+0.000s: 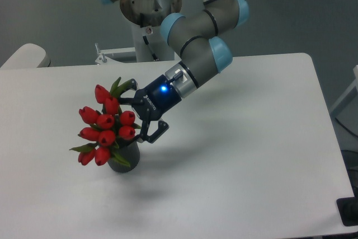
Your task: Insert the flowers into the vase
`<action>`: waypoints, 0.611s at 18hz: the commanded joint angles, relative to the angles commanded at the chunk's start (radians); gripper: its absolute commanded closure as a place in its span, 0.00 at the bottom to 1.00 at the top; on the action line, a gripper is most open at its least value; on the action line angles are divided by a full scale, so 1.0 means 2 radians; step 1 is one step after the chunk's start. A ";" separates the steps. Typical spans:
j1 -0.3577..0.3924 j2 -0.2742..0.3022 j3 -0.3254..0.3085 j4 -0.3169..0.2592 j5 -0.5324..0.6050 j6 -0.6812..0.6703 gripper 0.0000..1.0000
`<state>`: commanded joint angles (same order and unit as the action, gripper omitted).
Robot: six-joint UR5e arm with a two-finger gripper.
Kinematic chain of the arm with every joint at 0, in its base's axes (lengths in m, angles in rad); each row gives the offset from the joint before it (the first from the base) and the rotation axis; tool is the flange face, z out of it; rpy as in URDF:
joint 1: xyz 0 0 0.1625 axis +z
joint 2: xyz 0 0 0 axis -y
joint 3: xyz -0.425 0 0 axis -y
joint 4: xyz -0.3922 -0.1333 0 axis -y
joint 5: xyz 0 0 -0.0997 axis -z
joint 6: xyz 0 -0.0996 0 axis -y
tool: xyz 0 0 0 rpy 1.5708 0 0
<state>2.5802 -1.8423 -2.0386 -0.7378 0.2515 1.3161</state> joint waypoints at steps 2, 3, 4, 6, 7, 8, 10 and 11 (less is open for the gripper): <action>0.002 0.001 -0.001 0.000 0.010 0.002 0.00; 0.002 0.001 -0.002 0.000 0.012 0.002 0.00; 0.003 0.002 -0.004 0.000 0.012 0.002 0.00; 0.006 0.002 -0.004 0.000 0.012 0.002 0.00; 0.007 0.002 -0.005 0.000 0.012 0.003 0.00; 0.007 0.002 -0.005 0.000 0.012 0.002 0.00; 0.011 0.002 -0.003 0.000 0.012 0.003 0.00; 0.014 0.002 -0.002 0.000 0.012 0.003 0.00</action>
<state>2.6077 -1.8377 -2.0418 -0.7378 0.2761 1.3223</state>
